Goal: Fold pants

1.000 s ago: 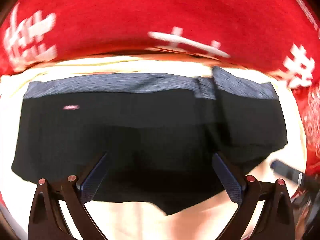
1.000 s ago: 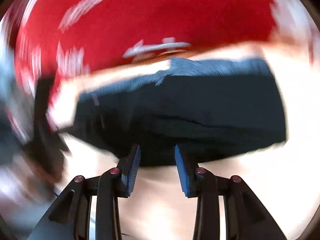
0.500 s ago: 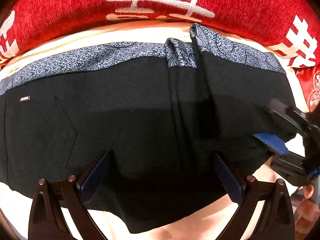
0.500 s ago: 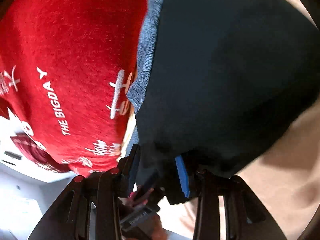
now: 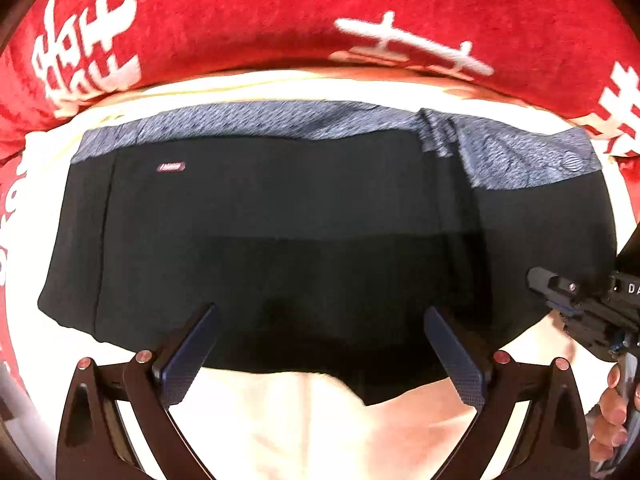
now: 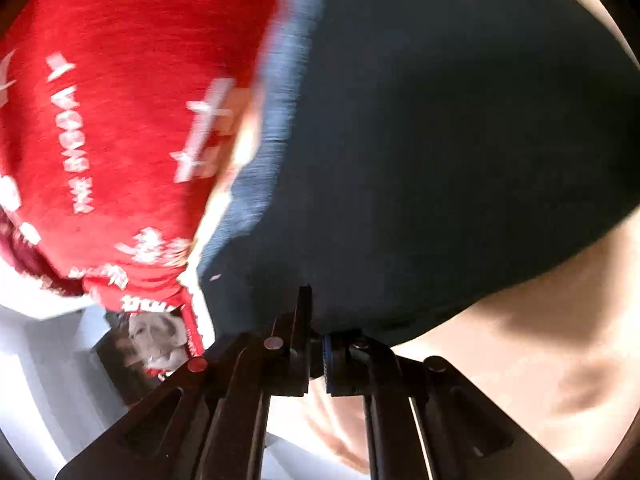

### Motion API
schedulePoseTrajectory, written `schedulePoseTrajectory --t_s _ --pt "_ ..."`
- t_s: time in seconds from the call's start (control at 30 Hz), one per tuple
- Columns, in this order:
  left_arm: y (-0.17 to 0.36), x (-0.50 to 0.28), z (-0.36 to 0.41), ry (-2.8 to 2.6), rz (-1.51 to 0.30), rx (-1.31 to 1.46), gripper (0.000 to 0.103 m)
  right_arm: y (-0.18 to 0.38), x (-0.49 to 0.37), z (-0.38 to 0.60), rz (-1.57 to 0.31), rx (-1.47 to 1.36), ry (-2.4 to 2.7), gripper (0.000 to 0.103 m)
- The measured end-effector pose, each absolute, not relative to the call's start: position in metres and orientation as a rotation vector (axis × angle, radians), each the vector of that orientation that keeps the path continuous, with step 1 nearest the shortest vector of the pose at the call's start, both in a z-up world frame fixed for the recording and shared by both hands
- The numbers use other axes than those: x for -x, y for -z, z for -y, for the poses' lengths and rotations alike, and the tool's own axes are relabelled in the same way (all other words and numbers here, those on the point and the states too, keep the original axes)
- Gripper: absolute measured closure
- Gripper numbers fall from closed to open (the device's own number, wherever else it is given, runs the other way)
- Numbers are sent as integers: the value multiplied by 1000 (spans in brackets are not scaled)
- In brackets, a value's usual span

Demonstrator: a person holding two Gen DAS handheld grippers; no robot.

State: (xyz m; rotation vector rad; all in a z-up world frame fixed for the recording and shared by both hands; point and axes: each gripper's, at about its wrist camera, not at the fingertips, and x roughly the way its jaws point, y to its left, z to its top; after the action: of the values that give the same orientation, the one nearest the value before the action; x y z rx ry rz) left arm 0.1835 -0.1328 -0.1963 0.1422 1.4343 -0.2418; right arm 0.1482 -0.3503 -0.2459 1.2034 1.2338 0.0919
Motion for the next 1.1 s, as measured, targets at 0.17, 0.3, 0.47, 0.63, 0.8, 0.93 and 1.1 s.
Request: schedulePoseTrajectory --t_s 0.17,0.3,0.47,0.63,0.8,0.93,1.1 --pt "193 -183 141 235 -1435 -164 1 239 -157 351 -1301 -1165 -159 90" --pt "176 -191 160 264 -1406 -149 1 184 -161 360 -1352 -922 -296 57" --pt "157 -206 205 345 -1363 -135 1 138 -168 439 -1138 -832 -192 49" --pt "169 -220 273 423 -1321 -166 1 180 -198 500 -1158 -881 -81 49" --pt "194 -222 309 456 -1358 -180 1 229 -221 501 -1202 -1043 -171 52" --pt "206 -216 302 414 -1378 -228 1 243 -217 497 -1196 -1183 -176 66" --pt "222 -208 276 395 -1411 -200 1 218 -220 477 -1219 -1075 -192 69"
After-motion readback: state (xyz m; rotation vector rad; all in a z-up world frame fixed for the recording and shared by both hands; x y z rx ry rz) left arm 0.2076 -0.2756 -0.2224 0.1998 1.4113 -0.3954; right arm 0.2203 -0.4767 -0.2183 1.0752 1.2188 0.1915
